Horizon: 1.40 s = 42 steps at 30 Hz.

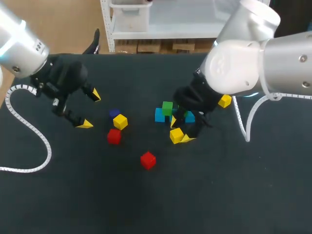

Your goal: Place the blue cubes, place green cubes on the blue cubes, place the yellow cubes on the green cubes, then place the red cubes on the yellow cubes, and place purple cube on the red cubes.

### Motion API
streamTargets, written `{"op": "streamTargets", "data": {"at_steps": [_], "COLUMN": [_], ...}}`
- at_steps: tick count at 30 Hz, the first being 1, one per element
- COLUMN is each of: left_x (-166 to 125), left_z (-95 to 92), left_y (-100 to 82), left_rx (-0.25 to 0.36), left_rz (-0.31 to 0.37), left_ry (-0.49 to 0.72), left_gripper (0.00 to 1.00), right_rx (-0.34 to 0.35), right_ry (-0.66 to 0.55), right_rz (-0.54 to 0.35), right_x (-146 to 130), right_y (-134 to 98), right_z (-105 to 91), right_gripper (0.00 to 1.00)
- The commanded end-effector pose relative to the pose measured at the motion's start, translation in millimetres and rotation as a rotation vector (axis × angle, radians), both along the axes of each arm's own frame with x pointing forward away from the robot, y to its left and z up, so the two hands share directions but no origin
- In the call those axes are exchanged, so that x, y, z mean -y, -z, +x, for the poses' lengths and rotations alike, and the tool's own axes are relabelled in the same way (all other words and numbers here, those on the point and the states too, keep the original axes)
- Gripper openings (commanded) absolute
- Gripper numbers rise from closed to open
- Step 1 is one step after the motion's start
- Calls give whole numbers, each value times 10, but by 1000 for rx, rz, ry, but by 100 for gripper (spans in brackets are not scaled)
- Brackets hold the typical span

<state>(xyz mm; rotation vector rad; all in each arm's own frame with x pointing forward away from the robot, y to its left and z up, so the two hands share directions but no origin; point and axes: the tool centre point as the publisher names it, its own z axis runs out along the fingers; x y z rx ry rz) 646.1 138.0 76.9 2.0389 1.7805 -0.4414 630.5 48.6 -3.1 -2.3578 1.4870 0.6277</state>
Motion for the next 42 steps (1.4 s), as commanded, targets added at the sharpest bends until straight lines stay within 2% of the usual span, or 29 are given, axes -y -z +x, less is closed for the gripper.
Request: {"op": "streamTargets", "data": {"at_steps": [1,6,11,15,19,27,34,42], "left_x": [-15,-15,-15,-15,-15,-15,-15,-15], "left_z": [-3,-3,-3,-3,-3,-3,-3,-3], "left_y": [8,8,8,8,8,8,8,8], "left_rx": [3,3,3,3,3,3,3,3], "left_rz": [-5,-5,-5,-5,-5,-5,-5,-5], "left_ry": [3,3,3,3,3,3,3,3], "left_gripper": [100,100,100,100,100,100,100,100], "right_rx": [2,0,-1,-1,-13,-52,-78,-48], "right_ry": [5,9,15,28,50,189,350,421], "right_rz": [-6,-16,-24,-25,-35,-33,29,48], "right_x": [-14,-3,15,39,78,219,304,260], "right_y": [18,47,55,33,-73,-507,-784,-917], "right_z": [-1,0,-6,-17,-66,-85,89,389], "right_gripper": [42,41,32,0,0,0,0,0]}}
